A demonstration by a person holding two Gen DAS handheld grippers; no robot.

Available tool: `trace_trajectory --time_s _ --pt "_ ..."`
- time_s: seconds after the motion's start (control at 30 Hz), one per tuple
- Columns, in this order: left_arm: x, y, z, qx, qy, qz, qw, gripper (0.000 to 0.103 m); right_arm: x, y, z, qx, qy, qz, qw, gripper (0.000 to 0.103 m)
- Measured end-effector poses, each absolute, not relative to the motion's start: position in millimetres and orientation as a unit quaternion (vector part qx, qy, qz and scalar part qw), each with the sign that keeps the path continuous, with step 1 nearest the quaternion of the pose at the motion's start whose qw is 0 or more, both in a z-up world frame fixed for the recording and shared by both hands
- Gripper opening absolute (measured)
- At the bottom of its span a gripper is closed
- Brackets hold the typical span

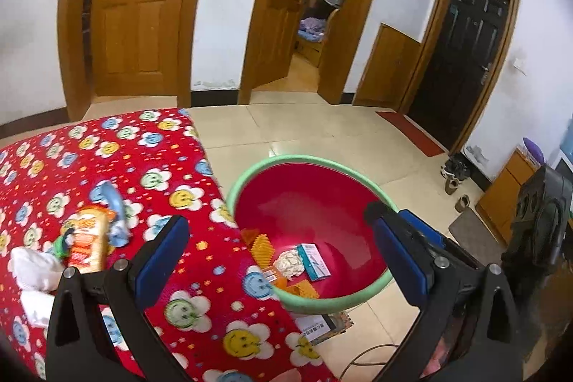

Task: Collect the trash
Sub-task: 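Move both open tools back over the table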

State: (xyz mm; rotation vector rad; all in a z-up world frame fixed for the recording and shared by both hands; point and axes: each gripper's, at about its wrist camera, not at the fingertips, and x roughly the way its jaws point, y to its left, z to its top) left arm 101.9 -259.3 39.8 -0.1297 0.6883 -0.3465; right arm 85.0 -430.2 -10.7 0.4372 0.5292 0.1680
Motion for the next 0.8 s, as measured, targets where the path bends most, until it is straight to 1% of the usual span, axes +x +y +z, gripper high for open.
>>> trace_trajectory --time_s 0.3,0.43,0.8 --pt "93 -227 50 -0.077 0.338 -0.141 0.927 0.100 87 -402 -3 0.221 0.257 0.117 0.933 0.070" --pt "85 -209 59 -0.072 0.330 -0.130 0.932 0.100 89 -384 -1 0.219 0.258 0.144 0.930 0.073" --pt "75 -138 65 -0.043 0.317 -0.096 0.943 0.100 96 -310 -2 0.174 0.286 0.218 0.917 0.073"
